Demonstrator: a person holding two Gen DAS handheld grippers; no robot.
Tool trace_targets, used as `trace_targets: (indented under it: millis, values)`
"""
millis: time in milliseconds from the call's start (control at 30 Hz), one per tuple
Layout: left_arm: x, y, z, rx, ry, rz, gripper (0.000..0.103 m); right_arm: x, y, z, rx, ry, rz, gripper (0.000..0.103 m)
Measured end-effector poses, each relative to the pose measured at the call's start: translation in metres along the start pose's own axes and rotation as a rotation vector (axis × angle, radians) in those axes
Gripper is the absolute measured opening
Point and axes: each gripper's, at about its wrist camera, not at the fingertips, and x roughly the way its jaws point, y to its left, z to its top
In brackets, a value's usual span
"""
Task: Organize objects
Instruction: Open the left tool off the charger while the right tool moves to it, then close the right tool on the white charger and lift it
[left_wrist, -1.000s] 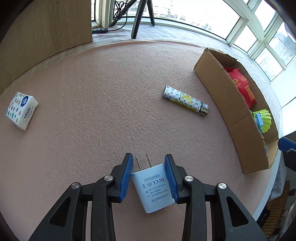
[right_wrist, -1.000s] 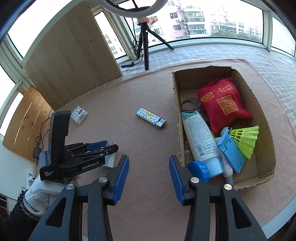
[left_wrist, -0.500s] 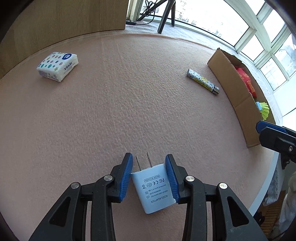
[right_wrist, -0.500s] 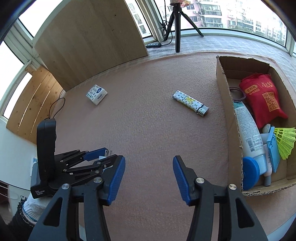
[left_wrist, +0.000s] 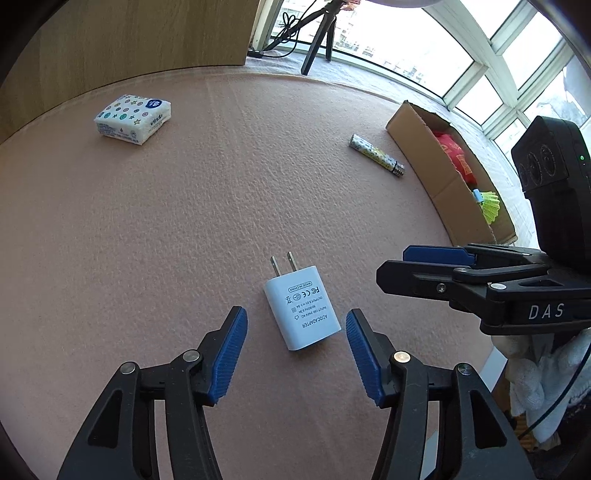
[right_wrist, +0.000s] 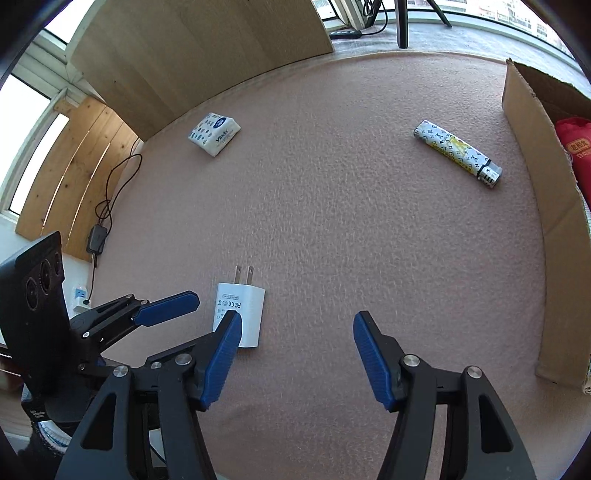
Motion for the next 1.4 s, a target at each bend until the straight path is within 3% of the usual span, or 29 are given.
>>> trace_targets:
  millis: [333, 700, 800, 867, 933, 1133, 1400]
  values:
    - [0.010, 0.004, -0.004, -0.025, 0.034, -0.010, 0.062, 0.029, 0.009, 0.008, 0.024, 0.061, 0.069, 0.059]
    - [0.015, 0.000, -0.004, -0.010, 0.029, -0.038, 0.061, 0.041, 0.021, 0.012, -0.025, 0.098, 0.073, 0.059]
    - [0.016, -0.002, -0.004, -0.005, 0.032, -0.051, 0.056, 0.042, 0.020, 0.011, -0.028, 0.105, 0.078, 0.053]
    - [0.017, -0.003, -0.004, 0.000, 0.036, -0.054, 0.052, 0.044, 0.021, 0.011, -0.029, 0.111, 0.083, 0.043]
    - [0.018, -0.003, -0.004, 0.001, 0.039, -0.058, 0.050, 0.046, 0.020, 0.011, -0.023, 0.122, 0.105, 0.039]
    - [0.018, -0.002, -0.004, -0.005, 0.038, -0.060, 0.045, 0.047, 0.020, 0.009, -0.015, 0.130, 0.145, 0.032]
    - [0.016, -0.007, -0.002, -0.006, 0.036, -0.065, 0.045, 0.040, 0.021, 0.006, -0.030, 0.112, 0.122, 0.032]
